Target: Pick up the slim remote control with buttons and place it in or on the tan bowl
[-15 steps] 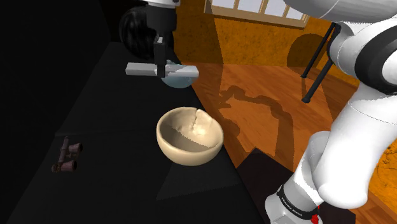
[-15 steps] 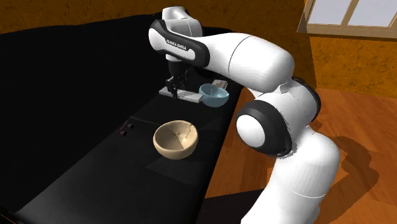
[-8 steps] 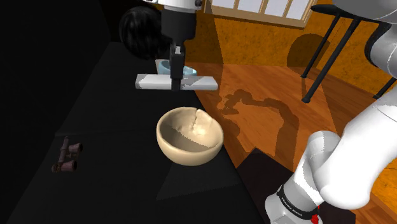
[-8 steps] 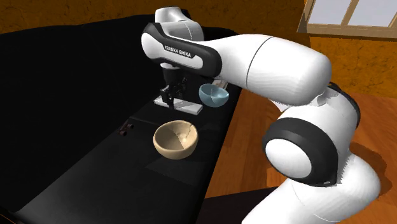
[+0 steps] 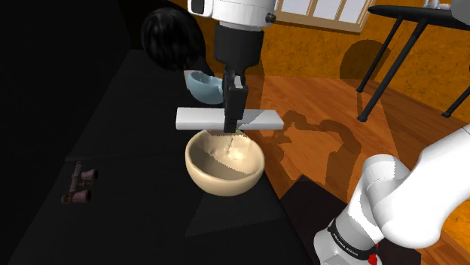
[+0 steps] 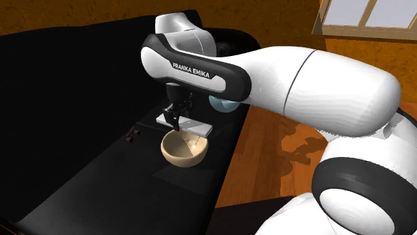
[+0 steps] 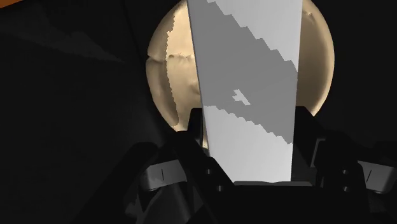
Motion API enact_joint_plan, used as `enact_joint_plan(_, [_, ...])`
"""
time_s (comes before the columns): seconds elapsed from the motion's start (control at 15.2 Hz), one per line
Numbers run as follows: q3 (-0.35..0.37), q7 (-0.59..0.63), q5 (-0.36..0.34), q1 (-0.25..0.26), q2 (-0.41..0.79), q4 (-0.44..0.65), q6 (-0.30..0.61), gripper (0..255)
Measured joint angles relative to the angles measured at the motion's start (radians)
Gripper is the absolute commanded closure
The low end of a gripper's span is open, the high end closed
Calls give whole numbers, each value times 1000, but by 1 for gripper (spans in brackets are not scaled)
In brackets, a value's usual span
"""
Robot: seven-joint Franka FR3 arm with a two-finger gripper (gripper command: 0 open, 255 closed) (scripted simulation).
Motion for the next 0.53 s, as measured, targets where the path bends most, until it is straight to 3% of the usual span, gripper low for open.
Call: enact_joint_plan(0.53, [6,0,8,5,-24,-125,101,255])
